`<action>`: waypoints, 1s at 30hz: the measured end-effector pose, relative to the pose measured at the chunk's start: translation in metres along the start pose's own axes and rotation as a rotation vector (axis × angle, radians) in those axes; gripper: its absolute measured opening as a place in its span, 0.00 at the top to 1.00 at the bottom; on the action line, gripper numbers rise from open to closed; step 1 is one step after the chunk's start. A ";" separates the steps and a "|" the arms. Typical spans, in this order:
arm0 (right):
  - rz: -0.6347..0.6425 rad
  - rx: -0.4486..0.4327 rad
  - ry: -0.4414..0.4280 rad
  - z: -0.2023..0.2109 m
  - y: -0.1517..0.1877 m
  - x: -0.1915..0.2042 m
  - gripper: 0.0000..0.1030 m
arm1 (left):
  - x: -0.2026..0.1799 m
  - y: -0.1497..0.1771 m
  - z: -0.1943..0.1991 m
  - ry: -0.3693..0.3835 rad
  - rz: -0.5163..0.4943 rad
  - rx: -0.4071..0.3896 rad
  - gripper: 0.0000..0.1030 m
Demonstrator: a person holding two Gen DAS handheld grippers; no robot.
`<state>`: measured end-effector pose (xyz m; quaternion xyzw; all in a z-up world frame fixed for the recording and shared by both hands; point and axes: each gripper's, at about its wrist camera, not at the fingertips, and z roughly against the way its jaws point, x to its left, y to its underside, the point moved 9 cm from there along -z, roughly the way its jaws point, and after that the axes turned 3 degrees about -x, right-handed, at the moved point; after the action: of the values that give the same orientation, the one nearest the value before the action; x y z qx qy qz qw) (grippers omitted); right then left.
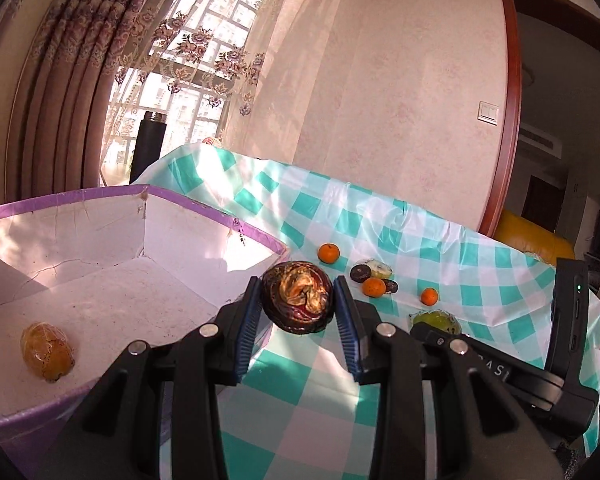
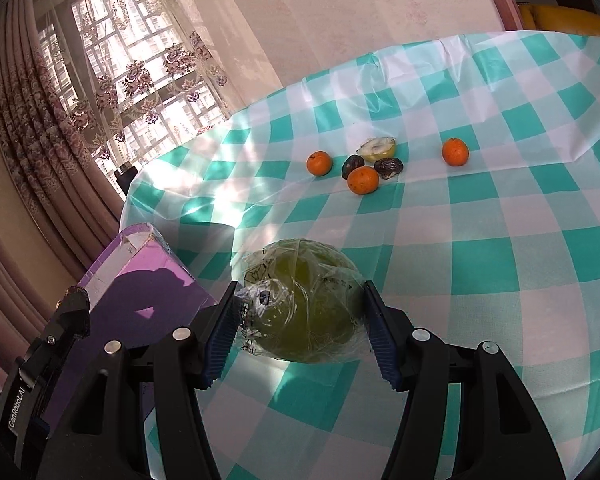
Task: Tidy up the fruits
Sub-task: 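Carry the dark brown fruit in the left tool while the right tool carries the green fruit to the box, then open the left tool inside the box while the right tool releases the green fruit there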
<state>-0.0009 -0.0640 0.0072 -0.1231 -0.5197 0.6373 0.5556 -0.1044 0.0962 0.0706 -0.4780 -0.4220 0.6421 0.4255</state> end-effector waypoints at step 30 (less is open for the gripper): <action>0.727 0.318 -0.055 -0.084 0.079 0.240 0.43 | 0.172 -0.021 0.042 -0.358 0.364 0.223 0.55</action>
<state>-0.0695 0.1933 0.0093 -0.1946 -0.3518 0.8679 0.2918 -0.1729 0.2595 0.0545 -0.3751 -0.3243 0.8248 0.2718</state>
